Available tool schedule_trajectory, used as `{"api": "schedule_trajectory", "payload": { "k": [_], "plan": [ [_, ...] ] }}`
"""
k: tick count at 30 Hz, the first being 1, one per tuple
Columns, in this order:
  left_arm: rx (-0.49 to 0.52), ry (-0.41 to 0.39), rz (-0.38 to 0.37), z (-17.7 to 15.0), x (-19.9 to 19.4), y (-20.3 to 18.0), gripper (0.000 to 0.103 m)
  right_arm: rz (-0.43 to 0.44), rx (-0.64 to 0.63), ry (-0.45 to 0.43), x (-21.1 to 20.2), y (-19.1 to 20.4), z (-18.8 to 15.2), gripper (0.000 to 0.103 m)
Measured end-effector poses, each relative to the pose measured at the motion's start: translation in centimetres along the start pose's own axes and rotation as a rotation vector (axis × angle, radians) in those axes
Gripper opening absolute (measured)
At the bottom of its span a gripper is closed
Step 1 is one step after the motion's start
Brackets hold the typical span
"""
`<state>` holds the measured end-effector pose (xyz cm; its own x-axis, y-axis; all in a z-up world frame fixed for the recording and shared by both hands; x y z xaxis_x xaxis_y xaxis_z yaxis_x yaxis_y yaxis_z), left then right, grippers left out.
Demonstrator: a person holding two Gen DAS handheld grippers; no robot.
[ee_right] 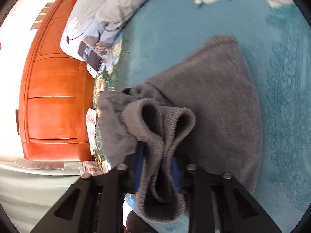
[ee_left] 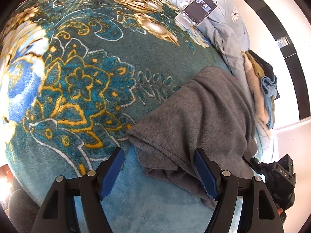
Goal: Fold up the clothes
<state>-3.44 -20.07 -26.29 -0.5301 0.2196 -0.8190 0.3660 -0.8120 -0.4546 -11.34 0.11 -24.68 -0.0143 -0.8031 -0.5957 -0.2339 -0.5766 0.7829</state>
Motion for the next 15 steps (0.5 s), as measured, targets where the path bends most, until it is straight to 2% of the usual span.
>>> {"api": "schedule_trajectory", "payload": {
  "k": [6,9,12,15],
  "plan": [
    [-0.034,-0.044,-0.04,1.5,-2.1,-0.1,0.077,0.127,-0.063,0.019,-3.4,4.2,-0.9,0.015],
    [-0.063,-0.062,-0.07,2.5,-3.0,-0.4,0.077,0.167,-0.088,-0.016,-6.2,5.3,-0.7,0.015],
    [-0.051,-0.067,-0.105,3.5,-3.1,-2.1,0.077,0.101,-0.093,-0.052,-6.7,3.9,0.2,0.015],
    [-0.004,-0.047,-0.088,4.2,-2.0,-3.5,0.077,0.018,-0.033,-0.048,-5.2,0.5,0.8,0.015]
  ]
}}
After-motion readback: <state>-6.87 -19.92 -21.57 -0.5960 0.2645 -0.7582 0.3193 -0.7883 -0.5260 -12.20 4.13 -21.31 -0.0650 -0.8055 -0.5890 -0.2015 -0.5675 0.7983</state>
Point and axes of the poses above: each gripper's, at about its wrist camera, not at the fingertips, and x roughly the way its jaws point, y to its left, z to its top, the point moved 10 cm from there along x, roughly the way its jaws point, and after that the axes turned 13 degrees about x, right-handed, at the moved point
